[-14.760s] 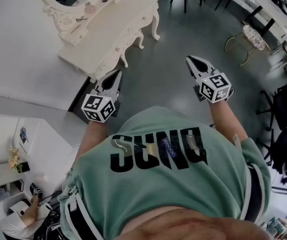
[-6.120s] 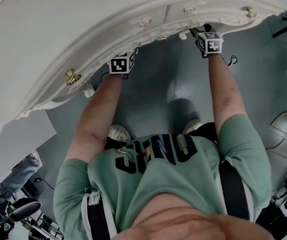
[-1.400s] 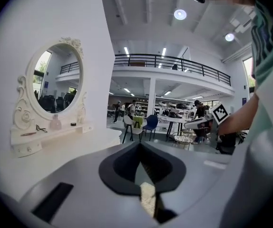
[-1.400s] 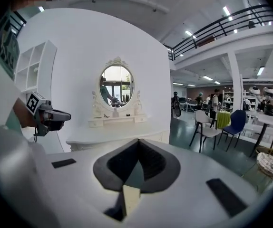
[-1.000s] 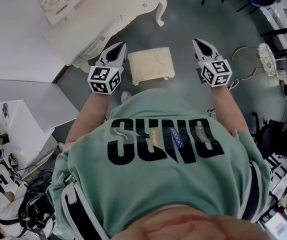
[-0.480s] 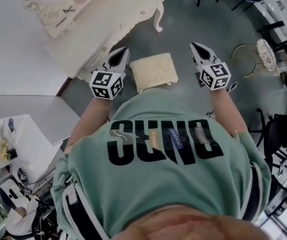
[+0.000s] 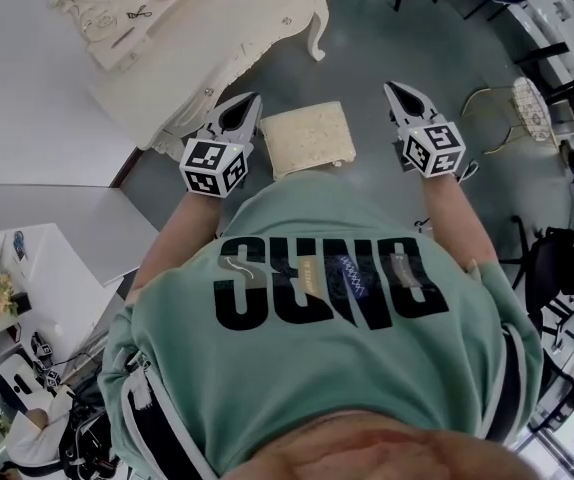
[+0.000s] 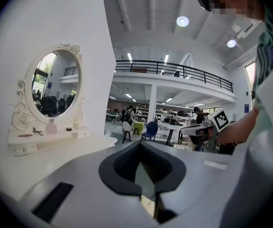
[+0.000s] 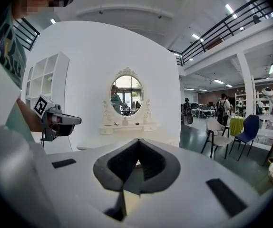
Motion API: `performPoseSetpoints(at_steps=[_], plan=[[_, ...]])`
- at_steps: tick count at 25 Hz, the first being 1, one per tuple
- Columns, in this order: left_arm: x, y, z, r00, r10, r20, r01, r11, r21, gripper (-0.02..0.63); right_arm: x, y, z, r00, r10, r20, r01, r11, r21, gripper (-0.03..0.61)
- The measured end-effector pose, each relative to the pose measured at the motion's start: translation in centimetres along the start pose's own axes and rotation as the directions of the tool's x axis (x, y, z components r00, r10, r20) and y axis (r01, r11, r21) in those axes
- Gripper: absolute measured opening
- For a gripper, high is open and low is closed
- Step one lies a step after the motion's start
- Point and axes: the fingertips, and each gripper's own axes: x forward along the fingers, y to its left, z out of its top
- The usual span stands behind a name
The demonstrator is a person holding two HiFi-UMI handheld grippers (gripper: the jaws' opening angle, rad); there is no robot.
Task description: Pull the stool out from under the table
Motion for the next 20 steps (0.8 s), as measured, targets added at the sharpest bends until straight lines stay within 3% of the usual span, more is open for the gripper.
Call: performPoseSetpoints(at_steps=[20], plan=[[-1.7, -1.0, 0.4, 1.000, 0.006, 0.030, -0.006, 1.000, -0.005, 0.008, -1.7, 1.0, 0.5, 1.000, 0.013, 0.002, -0.013, 1.000, -0.027, -0.008]])
